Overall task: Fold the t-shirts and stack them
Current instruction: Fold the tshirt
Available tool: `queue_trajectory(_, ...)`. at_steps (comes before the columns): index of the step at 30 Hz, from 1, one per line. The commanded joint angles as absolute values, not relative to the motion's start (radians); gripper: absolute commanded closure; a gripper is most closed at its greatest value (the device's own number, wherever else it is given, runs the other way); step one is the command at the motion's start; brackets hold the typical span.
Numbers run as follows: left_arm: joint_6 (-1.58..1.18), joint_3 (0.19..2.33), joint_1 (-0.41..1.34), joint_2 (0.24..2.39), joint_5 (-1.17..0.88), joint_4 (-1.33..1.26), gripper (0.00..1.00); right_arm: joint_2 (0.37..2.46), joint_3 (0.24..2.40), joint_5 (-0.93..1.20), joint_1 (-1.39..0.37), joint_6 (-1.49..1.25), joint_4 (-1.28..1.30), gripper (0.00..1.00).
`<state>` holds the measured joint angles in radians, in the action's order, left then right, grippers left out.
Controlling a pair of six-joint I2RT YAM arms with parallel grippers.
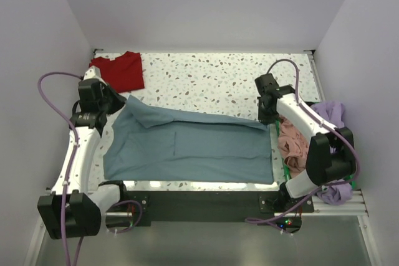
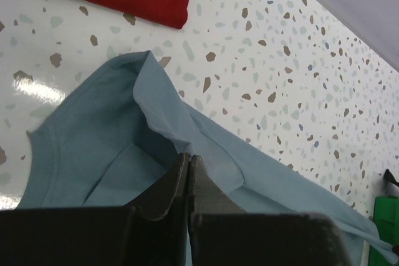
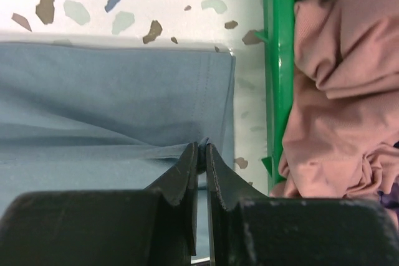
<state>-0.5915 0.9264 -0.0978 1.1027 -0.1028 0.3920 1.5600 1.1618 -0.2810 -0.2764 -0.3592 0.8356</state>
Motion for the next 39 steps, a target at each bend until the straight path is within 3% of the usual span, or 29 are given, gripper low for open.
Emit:
queue_trajectory(1, -0.609, 0.878, -0.106, 1.019, -0.083, 0.466, 1.00, 1.499, 1.126, -0.347, -0.284, -0.387, 0.838, 1.00)
queue_trajectory(14, -0.641, 0.854, -0.106, 0.766, -0.035, 0.666, 1.00, 1.396, 1.002, -0.348, -0.311, -0.426, 0.862, 1.00)
queue_trajectory(39, -0.666, 0.813, -0.106, 0.637, -0.023, 0.827, 1.00, 1.284, 0.928, -0.388, -0.356, -0.558, 0.995, 1.00)
